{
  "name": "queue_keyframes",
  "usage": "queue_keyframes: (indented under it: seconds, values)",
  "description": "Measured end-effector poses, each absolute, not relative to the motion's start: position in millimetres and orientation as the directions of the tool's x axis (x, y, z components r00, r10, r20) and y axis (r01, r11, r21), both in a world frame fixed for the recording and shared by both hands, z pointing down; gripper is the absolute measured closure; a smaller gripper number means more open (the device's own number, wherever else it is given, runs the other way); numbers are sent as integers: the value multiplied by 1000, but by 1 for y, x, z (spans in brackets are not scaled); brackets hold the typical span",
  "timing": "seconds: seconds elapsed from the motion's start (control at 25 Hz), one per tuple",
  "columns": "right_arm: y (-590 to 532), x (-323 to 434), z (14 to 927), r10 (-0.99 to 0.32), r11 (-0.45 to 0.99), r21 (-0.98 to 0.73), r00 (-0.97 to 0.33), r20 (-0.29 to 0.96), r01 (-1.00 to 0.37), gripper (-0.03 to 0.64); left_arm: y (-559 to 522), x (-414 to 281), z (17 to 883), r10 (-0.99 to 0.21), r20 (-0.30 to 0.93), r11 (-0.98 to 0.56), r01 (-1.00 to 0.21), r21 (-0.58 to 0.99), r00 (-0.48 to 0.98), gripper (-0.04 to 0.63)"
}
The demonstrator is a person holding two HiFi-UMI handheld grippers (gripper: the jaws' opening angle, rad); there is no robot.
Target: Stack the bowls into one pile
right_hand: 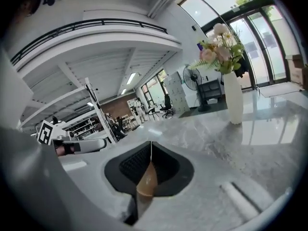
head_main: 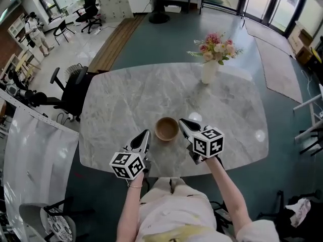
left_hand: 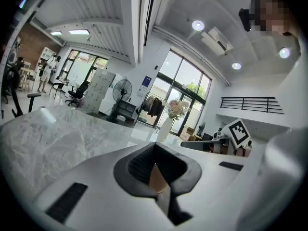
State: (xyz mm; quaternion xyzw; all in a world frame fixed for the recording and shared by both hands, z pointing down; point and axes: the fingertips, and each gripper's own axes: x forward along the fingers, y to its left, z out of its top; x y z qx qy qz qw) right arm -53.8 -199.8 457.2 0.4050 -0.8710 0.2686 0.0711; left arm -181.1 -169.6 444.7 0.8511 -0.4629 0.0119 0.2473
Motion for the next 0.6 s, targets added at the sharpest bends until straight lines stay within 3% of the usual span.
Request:
queue_keyframes:
  seconds: [0.6]
  values:
    - [-189, -36, 380, -767, 563, -411, -638, 64, -717, 609, -167, -215, 379, -815, 99, -535, -808, 247, 571, 595]
